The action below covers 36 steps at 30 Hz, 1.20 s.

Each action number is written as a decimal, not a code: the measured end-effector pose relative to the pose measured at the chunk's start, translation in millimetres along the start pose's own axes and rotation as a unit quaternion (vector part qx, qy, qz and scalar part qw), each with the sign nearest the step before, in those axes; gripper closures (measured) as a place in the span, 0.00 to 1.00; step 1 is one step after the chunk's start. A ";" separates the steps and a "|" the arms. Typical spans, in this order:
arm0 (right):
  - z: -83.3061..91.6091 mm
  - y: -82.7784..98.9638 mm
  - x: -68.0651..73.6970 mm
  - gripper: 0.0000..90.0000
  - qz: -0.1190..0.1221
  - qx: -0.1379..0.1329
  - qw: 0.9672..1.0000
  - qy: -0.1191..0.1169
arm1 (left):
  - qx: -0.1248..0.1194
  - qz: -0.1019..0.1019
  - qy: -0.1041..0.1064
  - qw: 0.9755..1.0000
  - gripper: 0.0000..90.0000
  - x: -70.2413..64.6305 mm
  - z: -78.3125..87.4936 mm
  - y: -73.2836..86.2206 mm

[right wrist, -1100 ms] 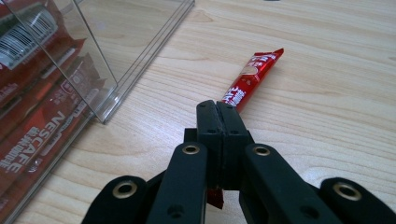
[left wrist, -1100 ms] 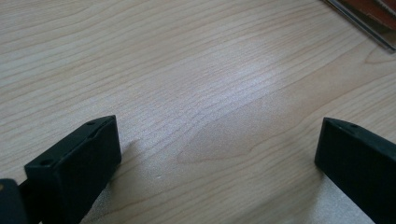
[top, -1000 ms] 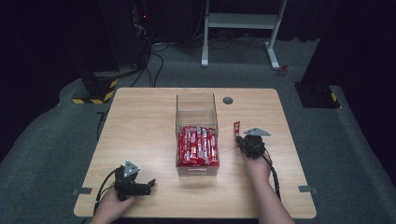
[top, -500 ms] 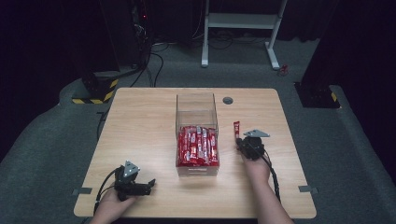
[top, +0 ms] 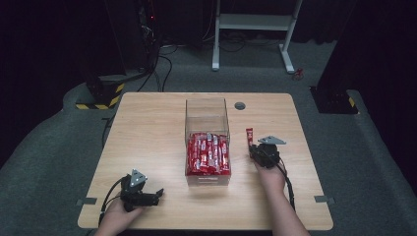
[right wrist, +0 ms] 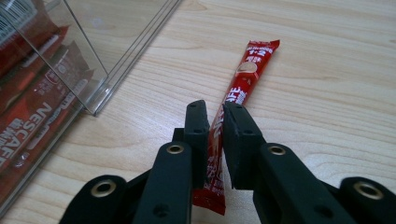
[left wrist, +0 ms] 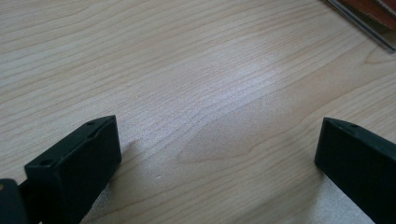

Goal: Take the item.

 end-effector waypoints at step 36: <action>52.3 4.5 40.4 0.41 0.016 -0.048 0.999 -0.015 | 0.000 -0.006 -0.003 1.000 0.01 0.0 0.0 0.2</action>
Point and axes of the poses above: each handheld gripper's, and its own axes: z roughly backward along the jaws, y roughly out of its underside, x roughly to its left, the point moved 5 cm from there along -z, roughly forward along the jaws, and after that the axes turned 10 degrees about x, right-handed, at the moved point
